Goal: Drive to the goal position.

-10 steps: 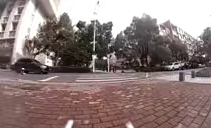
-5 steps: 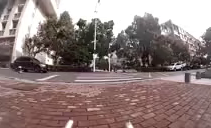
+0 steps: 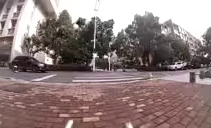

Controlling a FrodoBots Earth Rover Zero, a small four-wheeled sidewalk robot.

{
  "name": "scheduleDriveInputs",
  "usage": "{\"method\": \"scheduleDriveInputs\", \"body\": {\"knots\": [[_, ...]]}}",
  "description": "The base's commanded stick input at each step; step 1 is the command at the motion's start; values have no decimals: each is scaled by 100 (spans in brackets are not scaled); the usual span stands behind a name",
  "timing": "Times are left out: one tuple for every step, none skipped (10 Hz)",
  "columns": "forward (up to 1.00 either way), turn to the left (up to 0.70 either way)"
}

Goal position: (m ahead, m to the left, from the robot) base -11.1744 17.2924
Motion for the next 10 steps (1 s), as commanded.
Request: {"method": "scheduleDriveInputs", "body": {"knots": [[70, 0], [70, 0], [70, 0], [70, 0], [70, 0], [70, 0], [70, 0], [70, 0], [70, 0], [70, 0]]}}
